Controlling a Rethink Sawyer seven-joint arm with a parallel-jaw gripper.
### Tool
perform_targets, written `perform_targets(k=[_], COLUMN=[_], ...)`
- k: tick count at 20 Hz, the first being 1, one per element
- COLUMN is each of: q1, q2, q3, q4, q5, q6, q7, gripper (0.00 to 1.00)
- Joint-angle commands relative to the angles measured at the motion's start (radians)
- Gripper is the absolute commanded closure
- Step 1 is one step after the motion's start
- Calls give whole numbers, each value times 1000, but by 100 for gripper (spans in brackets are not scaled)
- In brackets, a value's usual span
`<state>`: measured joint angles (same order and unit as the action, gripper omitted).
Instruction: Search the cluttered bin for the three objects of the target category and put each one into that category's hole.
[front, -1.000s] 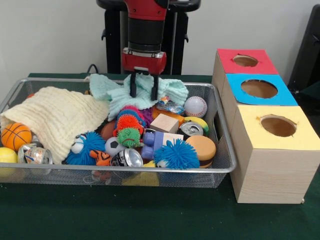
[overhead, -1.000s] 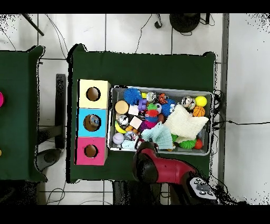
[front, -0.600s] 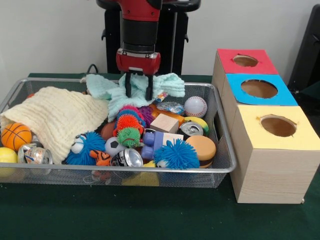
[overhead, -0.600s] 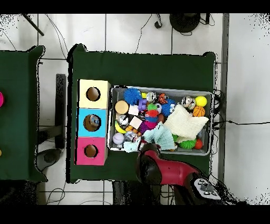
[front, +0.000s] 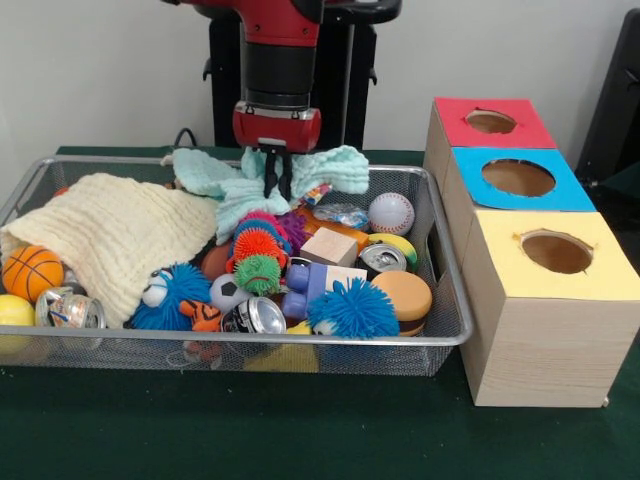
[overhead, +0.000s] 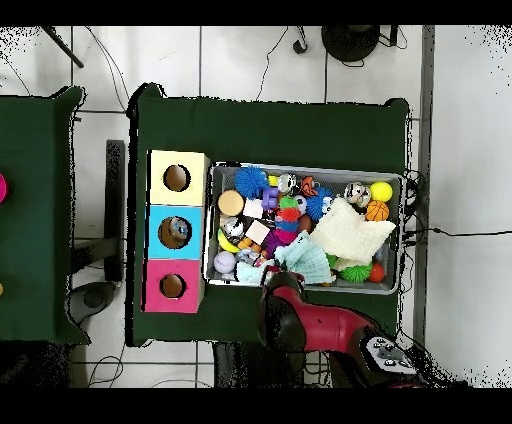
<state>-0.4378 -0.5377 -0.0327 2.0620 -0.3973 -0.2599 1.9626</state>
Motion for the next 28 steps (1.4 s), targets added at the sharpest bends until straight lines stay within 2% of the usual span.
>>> perform_targets(k=[1, 4, 8, 20, 24, 28], q1=[-2, 3, -13, -54, -108, -149], q2=[-3, -28, -106, -293, -349, -379], q3=[-1, -5, 14, 92, 168, 230], q4=[-131, -122, -127, -181, -181, -182], q5=[-32, -37, -66, -201, -242, -275], q6=[-23, -17, 50, 216, 284, 311], q7=[64, 60, 25, -80, -112, -122], gripper=[100, 100, 100, 100, 100, 100])
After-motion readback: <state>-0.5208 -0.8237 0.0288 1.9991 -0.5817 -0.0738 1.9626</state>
